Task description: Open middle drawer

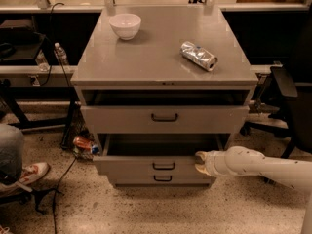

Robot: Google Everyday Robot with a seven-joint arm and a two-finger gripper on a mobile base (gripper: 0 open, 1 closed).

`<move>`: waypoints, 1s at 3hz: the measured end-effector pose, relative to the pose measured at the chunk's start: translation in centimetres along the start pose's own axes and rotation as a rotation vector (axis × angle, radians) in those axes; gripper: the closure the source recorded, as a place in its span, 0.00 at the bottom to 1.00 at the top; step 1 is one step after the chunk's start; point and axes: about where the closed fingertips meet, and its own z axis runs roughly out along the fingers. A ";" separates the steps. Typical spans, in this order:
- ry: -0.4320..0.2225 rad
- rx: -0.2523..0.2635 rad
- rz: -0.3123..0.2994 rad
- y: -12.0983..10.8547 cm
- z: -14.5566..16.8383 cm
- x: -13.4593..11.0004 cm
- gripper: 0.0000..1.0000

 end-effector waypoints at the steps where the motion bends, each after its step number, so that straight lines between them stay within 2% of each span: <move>1: -0.003 0.000 0.008 0.4 0.0 0.1 1.00; 2: -0.016 -0.002 0.048 2.3 -0.2 0.4 1.00; 3: -0.016 -0.003 0.047 2.1 -0.7 0.1 0.75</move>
Offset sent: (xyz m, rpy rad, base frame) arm -0.1507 -0.0211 -0.0694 0.2361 0.1226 -0.2268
